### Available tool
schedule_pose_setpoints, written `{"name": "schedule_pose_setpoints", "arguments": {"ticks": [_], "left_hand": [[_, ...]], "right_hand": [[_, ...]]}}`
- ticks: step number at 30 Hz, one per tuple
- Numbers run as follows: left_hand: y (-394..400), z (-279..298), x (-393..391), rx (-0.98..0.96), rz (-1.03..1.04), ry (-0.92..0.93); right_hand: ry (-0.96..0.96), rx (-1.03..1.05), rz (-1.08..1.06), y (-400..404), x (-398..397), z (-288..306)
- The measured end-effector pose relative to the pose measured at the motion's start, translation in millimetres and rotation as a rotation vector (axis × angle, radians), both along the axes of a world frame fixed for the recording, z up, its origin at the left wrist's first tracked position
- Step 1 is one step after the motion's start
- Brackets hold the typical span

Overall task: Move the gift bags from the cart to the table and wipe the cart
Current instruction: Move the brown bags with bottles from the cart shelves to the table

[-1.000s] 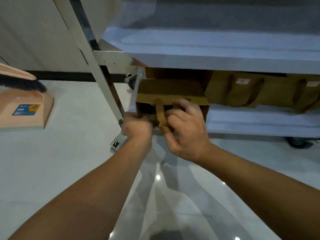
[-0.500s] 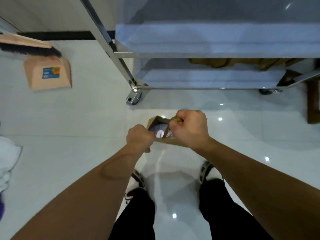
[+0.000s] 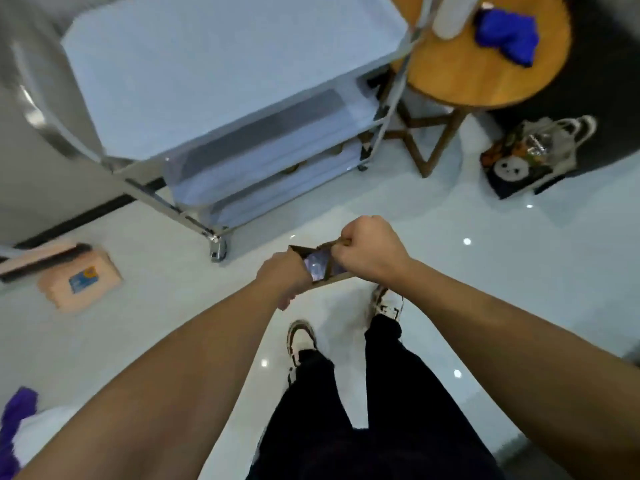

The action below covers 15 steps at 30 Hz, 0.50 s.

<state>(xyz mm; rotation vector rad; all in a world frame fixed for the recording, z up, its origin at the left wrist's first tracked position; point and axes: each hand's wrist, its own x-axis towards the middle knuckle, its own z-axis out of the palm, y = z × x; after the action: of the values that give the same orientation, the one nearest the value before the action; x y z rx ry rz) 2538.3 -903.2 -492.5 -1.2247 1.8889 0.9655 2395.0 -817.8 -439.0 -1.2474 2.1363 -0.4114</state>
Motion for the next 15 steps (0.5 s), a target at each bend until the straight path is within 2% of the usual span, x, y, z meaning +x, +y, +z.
{"name": "schedule_pose_setpoints", "arguments": {"ticks": [3, 7, 10, 15], "left_hand": [[0.4, 72.8, -53.9, -0.064, -0.016, 0.121], [33.3, 158.1, -151.8, -0.183, -0.199, 0.225], [84.8, 204.1, -227.0, -0.329, -0.341, 0.286], [207.8, 255.1, -350.5, -0.636, -0.549, 0.490]], "right_hand": [[0.096, -0.134, -0.113, 25.7, -38.6, 66.8], [0.118, -0.275, -0.342, 80.7, -111.0, 151.5], [0.091, -0.370, -0.502, 144.4, -164.2, 195.5], [0.194, -0.482, -0.777, 277.5, -239.5, 239.0]]}}
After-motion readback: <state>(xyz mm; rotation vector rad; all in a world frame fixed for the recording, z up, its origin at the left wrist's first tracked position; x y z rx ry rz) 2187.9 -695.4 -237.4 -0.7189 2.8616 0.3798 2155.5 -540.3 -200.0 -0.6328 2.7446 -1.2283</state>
